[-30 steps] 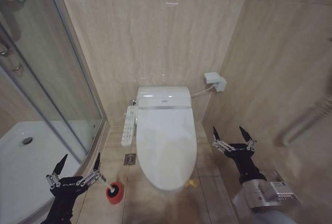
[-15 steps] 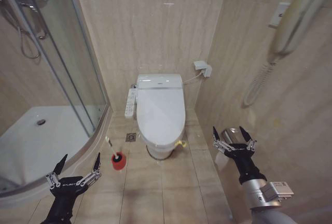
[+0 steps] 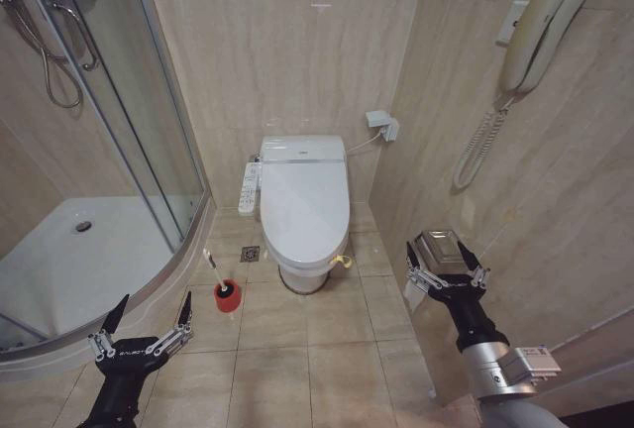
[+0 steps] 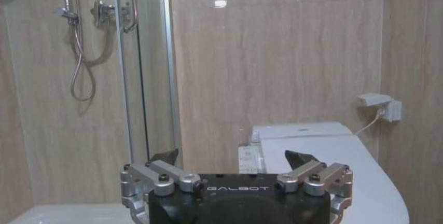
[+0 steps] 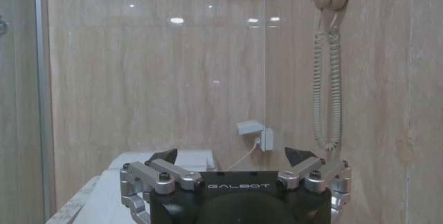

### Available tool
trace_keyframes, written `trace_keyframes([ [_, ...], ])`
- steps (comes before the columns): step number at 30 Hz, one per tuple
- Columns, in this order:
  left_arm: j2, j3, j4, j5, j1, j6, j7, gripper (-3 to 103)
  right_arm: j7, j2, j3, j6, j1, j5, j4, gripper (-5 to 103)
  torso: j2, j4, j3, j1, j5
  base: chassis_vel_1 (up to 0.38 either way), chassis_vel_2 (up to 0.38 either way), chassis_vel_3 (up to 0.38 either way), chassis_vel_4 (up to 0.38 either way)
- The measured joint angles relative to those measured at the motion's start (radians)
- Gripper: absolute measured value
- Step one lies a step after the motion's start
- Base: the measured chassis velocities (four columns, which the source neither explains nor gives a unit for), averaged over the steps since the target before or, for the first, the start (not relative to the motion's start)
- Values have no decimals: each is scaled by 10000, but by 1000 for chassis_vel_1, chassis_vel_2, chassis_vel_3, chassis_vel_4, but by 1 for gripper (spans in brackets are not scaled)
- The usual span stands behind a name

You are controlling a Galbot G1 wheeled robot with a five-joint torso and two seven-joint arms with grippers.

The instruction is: Open the toilet lid, clean the toilet bowl with a toilet brush, close the toilet lid, and flush.

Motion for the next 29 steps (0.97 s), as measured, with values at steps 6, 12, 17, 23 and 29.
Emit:
trace_keyframes([
  [6, 0, 0, 0, 0, 1, 0, 0, 100, 0, 0, 0, 0, -4, 0, -1, 100, 2, 0, -3, -9, -1, 0, 0, 0, 0],
  [12, 0, 0, 0, 0, 1, 0, 0, 100, 0, 0, 0, 0, -4, 0, -1, 100, 3, 1, -4, -11, -1, 0, 0, 0, 0],
  [17, 0, 0, 0, 0, 2, 0, 0, 100, 0, 0, 0, 0, -4, 0, 0, 100, 3, 0, -3, -10, 0, 0, 0, 0, 0],
  [23, 0, 0, 0, 0, 2, 0, 0, 100, 0, 0, 0, 0, -4, 0, 0, 100, 3, 0, -3, -10, -1, 0, 0, 0, 0],
  [29, 0, 0, 0, 0, 1, 0, 0, 100, 0, 0, 0, 0, -4, 0, 0, 100, 3, 0, -3, -10, -1, 0, 0, 0, 0],
])
